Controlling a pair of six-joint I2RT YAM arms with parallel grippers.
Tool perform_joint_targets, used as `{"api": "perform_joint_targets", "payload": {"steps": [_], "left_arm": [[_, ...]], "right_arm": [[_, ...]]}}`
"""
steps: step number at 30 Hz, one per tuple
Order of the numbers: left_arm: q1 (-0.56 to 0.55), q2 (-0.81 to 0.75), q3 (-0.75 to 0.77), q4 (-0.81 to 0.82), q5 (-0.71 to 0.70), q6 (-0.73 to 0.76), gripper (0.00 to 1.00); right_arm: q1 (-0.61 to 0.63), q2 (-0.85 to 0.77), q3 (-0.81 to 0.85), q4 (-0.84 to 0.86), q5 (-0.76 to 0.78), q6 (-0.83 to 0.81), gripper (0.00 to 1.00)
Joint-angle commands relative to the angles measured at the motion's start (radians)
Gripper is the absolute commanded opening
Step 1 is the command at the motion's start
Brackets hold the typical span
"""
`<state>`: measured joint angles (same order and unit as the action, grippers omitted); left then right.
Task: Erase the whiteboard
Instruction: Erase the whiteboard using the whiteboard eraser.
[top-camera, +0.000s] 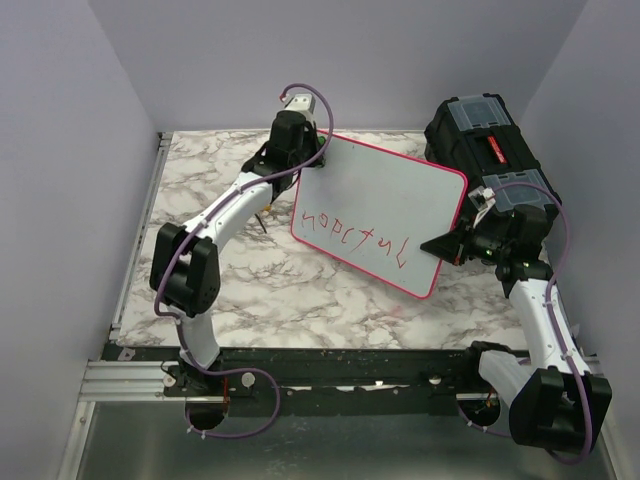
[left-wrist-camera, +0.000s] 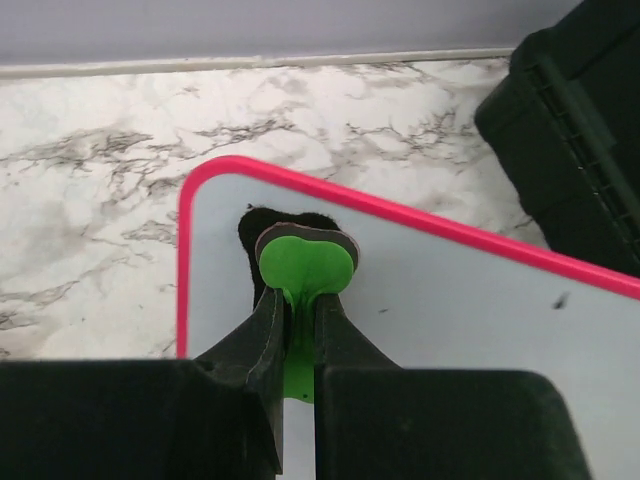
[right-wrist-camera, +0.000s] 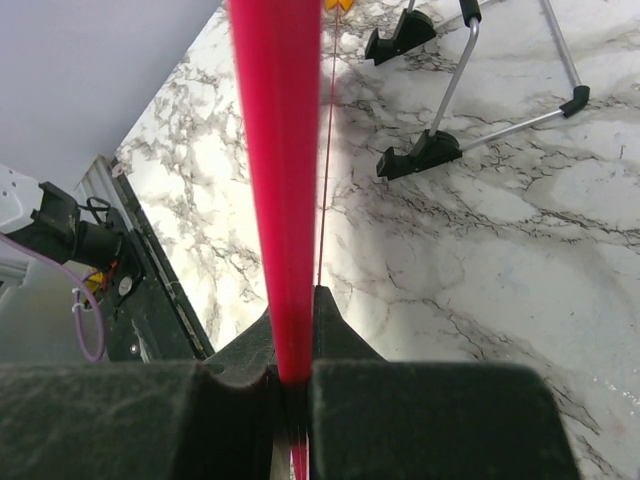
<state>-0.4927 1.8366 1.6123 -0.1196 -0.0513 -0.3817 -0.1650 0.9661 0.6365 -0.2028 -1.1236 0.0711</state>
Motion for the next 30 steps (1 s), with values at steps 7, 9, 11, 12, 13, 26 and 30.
{"api": "perform_joint_targets", "payload": {"steps": [7,9,11,12,13,26,30], "left_arm": [[0.024,-0.136,-0.388,0.189,0.135,-0.042,0.00],[0.020,-0.176,-0.479,0.246,0.144,-0.064,0.00],[0.017,-0.205,-0.550,0.280,0.149,-0.074,0.00],[0.015,-0.218,-0.586,0.294,0.148,-0.083,0.00],[0.012,-0.227,-0.615,0.308,0.145,-0.091,0.00],[-0.036,-0.236,-0.858,0.432,0.060,-0.183,0.00],[0.002,-0.248,-0.807,0.367,0.059,-0.164,0.00]], "right_arm": [[0.016,-0.040,0.023,0.099,-0.163,-0.061,0.00],[0.017,-0.040,0.023,0.099,-0.164,-0.061,0.00],[0.016,-0.039,0.024,0.099,-0.165,-0.061,0.01],[0.017,-0.038,0.023,0.099,-0.167,-0.061,0.00],[0.016,-0.038,0.023,0.099,-0.166,-0.062,0.00],[0.017,-0.038,0.022,0.097,-0.171,-0.061,0.01],[0.016,-0.038,0.023,0.098,-0.174,-0.061,0.01]]}}
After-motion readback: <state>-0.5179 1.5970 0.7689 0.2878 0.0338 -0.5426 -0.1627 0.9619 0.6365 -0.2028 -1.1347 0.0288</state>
